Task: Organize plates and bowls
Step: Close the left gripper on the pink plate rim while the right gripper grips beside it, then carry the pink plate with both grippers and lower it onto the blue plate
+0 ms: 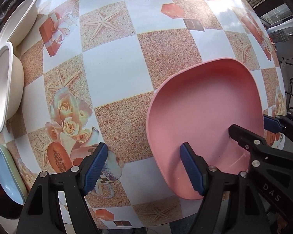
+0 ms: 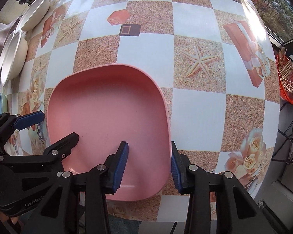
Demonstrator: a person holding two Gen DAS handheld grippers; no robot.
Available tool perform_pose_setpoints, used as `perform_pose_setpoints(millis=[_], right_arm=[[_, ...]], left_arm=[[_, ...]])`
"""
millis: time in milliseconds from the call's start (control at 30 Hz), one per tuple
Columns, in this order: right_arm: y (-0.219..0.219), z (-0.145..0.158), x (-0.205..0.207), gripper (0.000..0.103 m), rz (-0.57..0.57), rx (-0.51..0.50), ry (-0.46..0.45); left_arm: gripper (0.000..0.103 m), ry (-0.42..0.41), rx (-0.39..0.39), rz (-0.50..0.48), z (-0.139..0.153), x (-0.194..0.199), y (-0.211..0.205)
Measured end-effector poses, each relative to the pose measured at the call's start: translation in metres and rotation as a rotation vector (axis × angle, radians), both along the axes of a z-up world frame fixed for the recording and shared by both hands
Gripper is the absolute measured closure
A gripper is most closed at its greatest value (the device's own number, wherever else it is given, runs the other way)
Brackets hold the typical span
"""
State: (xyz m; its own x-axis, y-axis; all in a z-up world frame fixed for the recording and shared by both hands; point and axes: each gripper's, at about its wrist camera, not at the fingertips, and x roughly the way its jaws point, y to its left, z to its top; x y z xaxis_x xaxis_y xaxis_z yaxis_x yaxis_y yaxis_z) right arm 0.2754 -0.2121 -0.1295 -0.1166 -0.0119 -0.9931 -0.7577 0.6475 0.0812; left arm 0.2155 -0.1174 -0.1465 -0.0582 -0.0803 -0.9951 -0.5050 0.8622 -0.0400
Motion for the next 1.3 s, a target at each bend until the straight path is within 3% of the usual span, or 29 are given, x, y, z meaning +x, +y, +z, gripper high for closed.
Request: perform_pose_setpoints(millis=[233, 333, 500, 600, 667, 800, 867, 1300], right_arm=[[-0.007, -0.002, 0.011, 0.059, -0.179, 0.005, 0.002], [-0.012, -0.004, 0.018, 0.039, -0.187, -0.013, -0.012], [-0.022, -0.011, 0.037, 0.04, -0.15, -0.015, -0.025], [-0.021, -0.013, 0.029, 0.053, -0.133, 0.013, -0.019], [-0.009, -0.01, 0.022, 0.067, -0.111, 0.037, 0.003], [0.018, -0.015, 0.003, 0.067, -0.07, 0.03, -0.006], [0.025, -0.015, -0.008, 0.067, -0.081, 0.026, -0.003], [0.089, -0.023, -0.11, 0.067, -0.005, 0.01, 0.026]], left_arm=[[0.023, 0.002, -0.004, 0.018, 0.002, -0.001, 0.008], [0.023, 0.001, -0.002, 0.003, 0.0, 0.007, 0.006], [0.023, 0.007, -0.009, -0.017, -0.003, 0.014, -0.006], [0.026, 0.004, -0.006, -0.037, -0.004, 0.016, -0.012], [0.032, -0.002, -0.002, -0.039, -0.003, 0.015, -0.014], [0.048, -0.024, 0.0, -0.073, 0.011, 0.006, -0.006], [0.051, -0.033, 0.001, -0.086, 0.012, -0.001, -0.004], [0.051, -0.009, 0.083, -0.067, 0.015, -0.096, 0.052]])
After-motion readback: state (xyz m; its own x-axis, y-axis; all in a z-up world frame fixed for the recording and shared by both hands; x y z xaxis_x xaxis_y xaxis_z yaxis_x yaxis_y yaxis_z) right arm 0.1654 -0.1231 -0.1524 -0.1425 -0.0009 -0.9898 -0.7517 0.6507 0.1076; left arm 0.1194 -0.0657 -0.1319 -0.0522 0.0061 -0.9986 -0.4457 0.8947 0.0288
